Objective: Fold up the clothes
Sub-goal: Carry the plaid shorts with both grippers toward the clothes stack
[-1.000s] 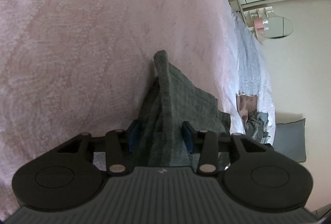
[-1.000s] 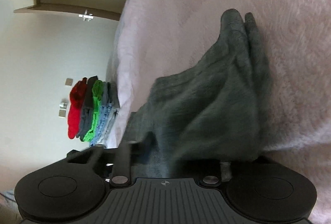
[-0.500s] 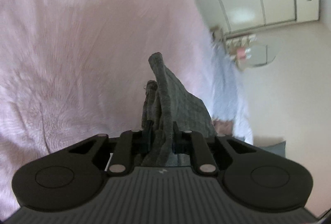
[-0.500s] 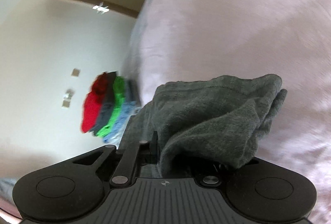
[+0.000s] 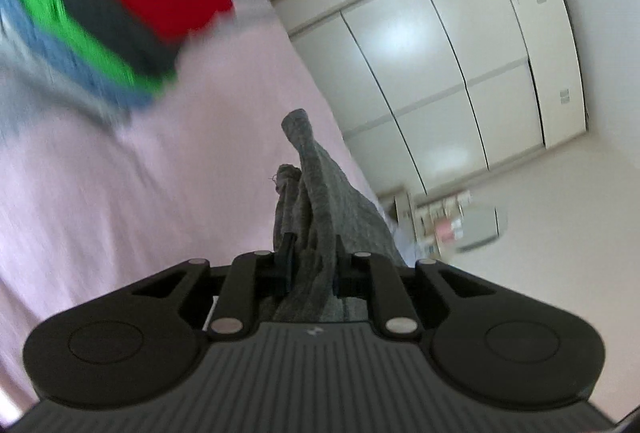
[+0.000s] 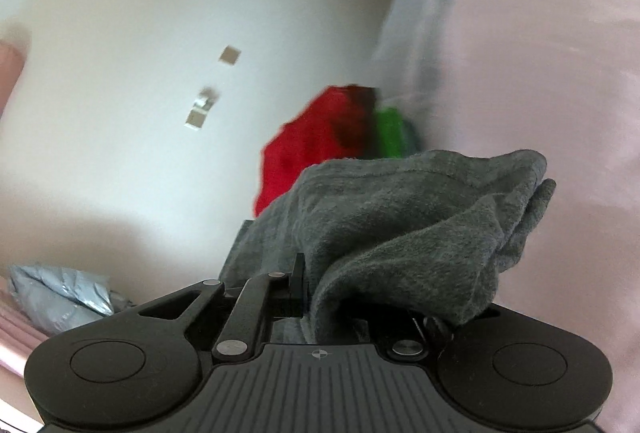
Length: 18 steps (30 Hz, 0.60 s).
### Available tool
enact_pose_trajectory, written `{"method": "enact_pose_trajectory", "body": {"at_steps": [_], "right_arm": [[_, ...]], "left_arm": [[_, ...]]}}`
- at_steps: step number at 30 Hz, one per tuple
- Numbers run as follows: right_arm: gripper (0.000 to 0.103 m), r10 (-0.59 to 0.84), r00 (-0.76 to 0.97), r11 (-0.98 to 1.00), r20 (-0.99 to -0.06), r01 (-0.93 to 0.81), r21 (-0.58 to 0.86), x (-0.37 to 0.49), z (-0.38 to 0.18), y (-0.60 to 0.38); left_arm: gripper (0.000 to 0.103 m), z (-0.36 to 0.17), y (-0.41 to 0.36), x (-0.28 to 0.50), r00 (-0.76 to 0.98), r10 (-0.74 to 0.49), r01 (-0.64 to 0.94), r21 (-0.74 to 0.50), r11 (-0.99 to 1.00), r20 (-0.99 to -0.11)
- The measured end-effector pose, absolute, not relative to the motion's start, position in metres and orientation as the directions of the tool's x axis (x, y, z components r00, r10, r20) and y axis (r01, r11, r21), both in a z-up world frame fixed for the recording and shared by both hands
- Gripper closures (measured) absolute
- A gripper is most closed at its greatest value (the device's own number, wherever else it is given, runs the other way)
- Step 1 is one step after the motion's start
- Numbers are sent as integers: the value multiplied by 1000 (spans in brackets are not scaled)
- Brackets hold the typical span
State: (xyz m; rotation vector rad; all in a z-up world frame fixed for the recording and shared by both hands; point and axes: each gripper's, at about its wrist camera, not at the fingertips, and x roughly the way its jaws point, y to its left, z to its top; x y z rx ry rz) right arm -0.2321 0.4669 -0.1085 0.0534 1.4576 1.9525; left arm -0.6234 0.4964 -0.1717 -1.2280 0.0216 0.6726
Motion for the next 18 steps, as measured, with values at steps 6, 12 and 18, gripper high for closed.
{"method": "enact_pose_trajectory", "body": {"at_steps": [6, 12, 18], "right_arm": [[94, 520, -778, -190, -353, -508, 840, -327, -75, 603], [94, 497, -775, -223, -390, -549, 806, -388, -69, 709], [94, 464, -762, -206, -452, -589, 781, -420, -95, 771]], "left_arm": [[90, -125, 604, -706, 768, 542, -512, -835, 201, -341], [90, -101, 710, -753, 723, 597, -561, -801, 210, -349], [90, -122, 773, -774, 703, 603, -572, -803, 166, -377]]}}
